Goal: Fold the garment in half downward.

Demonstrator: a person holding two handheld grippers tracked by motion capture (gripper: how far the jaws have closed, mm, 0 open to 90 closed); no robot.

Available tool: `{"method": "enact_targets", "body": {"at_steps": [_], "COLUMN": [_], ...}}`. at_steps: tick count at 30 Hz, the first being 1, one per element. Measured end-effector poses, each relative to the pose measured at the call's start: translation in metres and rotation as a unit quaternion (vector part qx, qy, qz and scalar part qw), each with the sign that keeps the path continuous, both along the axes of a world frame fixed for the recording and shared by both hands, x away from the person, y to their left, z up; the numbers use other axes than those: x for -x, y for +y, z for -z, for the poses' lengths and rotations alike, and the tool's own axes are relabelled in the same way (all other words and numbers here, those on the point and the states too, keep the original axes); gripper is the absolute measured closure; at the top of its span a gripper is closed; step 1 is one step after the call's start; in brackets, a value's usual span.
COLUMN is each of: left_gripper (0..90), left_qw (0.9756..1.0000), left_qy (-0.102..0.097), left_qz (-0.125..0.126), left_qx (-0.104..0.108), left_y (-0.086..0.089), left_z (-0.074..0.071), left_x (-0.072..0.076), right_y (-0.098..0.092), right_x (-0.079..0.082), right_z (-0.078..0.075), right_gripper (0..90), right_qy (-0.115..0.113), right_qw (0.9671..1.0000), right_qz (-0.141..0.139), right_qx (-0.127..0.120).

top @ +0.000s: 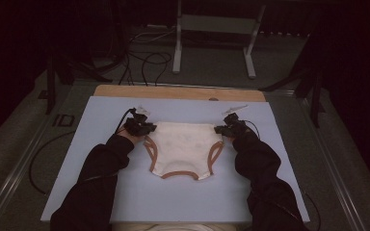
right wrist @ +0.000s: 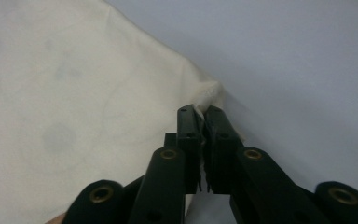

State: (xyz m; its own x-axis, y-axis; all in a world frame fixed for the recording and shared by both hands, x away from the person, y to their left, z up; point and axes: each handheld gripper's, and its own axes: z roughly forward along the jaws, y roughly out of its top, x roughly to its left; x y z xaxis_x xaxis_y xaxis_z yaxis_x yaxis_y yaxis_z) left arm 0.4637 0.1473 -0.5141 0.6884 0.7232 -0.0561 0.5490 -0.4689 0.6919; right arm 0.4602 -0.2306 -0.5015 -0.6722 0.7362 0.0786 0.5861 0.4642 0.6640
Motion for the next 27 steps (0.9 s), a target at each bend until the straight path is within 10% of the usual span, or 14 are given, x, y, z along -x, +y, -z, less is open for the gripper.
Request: {"method": "enact_targets", "body": {"at_steps": [15,27], "left_gripper": [15.1,0.6], "left_qw": [0.9986,0.9983], "left_qy": [0.007,-0.006], "left_qz": [-0.044,-0.039], "left_qx": [0.029,0.043], "left_y": [0.018,0.035], "left_z": [-0.018,-0.037], "left_x": [0.005,0.021], "right_y": [-0.013,-0.011], "right_x": [0.006,0.032], "right_z": [-0.008,-0.035], "right_gripper": [32.1,13.2], "right_qy": [0.009,-0.019], "right_qw": [0.9995,0.9958], "right_qz": [0.012,-0.023], "right_qx": [-0.027,-0.086]}}
